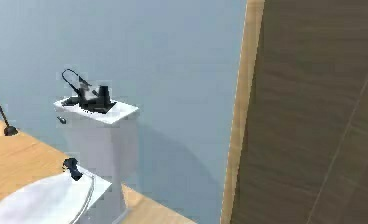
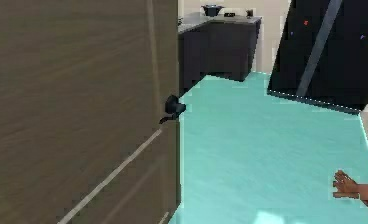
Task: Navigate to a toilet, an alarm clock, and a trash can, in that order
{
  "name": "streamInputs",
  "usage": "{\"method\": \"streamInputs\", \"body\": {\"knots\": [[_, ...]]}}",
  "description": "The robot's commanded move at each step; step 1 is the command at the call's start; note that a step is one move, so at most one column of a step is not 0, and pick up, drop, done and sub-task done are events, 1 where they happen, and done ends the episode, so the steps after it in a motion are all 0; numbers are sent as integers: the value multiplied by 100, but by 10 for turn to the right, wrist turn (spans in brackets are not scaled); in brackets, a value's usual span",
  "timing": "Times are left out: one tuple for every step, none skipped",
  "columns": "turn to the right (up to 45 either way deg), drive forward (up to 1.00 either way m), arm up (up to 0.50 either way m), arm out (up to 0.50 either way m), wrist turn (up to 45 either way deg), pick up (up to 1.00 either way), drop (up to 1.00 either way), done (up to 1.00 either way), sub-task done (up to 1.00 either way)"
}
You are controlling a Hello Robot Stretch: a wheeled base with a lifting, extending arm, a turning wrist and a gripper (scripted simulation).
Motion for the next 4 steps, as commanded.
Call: {"method": "streamInputs", "body": {"knots": [[450,0,0,0,0,0,0,0,0],[450,0,0,0,0,0,0,0,0],[210,0,0,0,0,0,0,0,0],[0,100,0,0,0,0,0,0,0]]}}
